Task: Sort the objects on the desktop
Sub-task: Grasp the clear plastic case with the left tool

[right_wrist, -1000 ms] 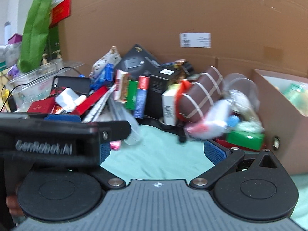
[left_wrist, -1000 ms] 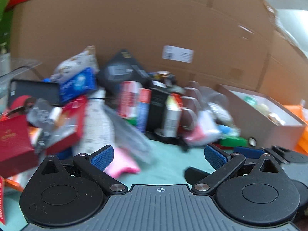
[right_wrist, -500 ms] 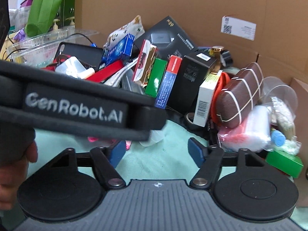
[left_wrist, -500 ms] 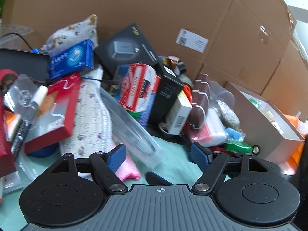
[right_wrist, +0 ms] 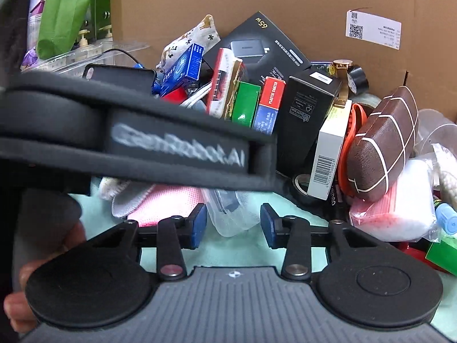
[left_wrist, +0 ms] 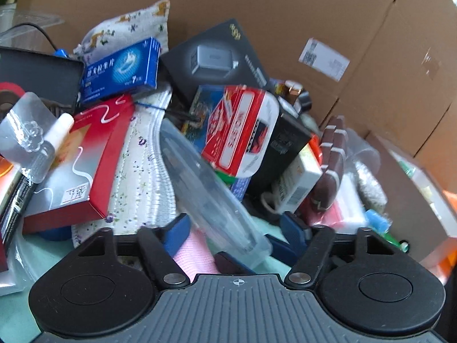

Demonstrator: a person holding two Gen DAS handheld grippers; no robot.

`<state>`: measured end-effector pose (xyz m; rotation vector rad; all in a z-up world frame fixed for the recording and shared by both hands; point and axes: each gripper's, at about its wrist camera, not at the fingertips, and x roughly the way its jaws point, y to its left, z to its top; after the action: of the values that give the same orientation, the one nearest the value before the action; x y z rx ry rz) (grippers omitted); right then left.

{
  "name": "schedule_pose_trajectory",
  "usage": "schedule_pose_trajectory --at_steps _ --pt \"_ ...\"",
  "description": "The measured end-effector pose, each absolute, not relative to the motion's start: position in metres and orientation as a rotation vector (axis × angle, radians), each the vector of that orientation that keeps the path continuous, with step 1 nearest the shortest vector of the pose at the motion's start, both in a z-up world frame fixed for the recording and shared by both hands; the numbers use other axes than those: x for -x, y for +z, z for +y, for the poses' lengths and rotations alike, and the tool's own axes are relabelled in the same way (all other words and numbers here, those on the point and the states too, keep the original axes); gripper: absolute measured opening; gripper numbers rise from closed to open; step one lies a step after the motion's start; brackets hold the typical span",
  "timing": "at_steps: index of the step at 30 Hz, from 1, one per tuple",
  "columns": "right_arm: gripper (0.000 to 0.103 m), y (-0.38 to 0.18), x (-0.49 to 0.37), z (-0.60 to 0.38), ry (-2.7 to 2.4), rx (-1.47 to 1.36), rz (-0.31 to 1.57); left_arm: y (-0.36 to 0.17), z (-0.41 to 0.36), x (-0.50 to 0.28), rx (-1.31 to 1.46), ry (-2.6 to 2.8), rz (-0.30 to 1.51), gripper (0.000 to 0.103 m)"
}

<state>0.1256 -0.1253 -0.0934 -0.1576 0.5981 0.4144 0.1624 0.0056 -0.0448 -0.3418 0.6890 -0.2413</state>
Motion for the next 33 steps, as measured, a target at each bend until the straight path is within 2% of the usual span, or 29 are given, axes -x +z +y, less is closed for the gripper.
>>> schedule_pose_trajectory --at_steps 1,2,3,13,18,21,24,29,32,33 --pt "0.045 -0.093 -0.123 -0.125 0.413 0.164 0.597 -0.046 0.004 -0.163 0.332 -0.225 0.696 0.068" --pt "0.044 -0.093 -0.120 -0.125 0.412 0.173 0.598 -0.046 0.003 -0.162 0.327 -0.227 0.695 0.064" --pt "0.043 -0.093 -0.117 -0.126 0.411 0.178 0.597 -0.046 0.002 -0.159 0.321 -0.225 0.697 0.055" --pt "0.038 -0.086 -0.056 -0.157 0.409 0.156 0.642 -0.043 -0.033 -0.105 0.267 -0.291 0.734 0.055" --pt "0.036 -0.077 -0.023 -0.173 0.392 0.116 0.654 -0.042 -0.060 -0.073 0.213 -0.372 0.728 0.050" --pt "0.036 -0.078 -0.016 -0.181 0.371 0.086 0.667 -0.047 -0.069 -0.067 0.202 -0.401 0.738 0.056" --pt "0.044 -0.079 -0.018 -0.183 0.364 0.061 0.665 -0.048 -0.068 -0.076 0.215 -0.381 0.758 0.067" --pt "0.054 -0.081 -0.024 -0.178 0.358 0.065 0.652 -0.043 -0.058 -0.093 0.198 -0.346 0.756 0.071" --pt "0.054 -0.084 -0.028 -0.173 0.349 0.071 0.653 -0.043 -0.056 -0.102 0.173 -0.363 0.767 0.071" --pt "0.054 -0.085 -0.030 -0.172 0.335 0.080 0.656 -0.044 -0.056 -0.105 0.161 -0.370 0.774 0.062"
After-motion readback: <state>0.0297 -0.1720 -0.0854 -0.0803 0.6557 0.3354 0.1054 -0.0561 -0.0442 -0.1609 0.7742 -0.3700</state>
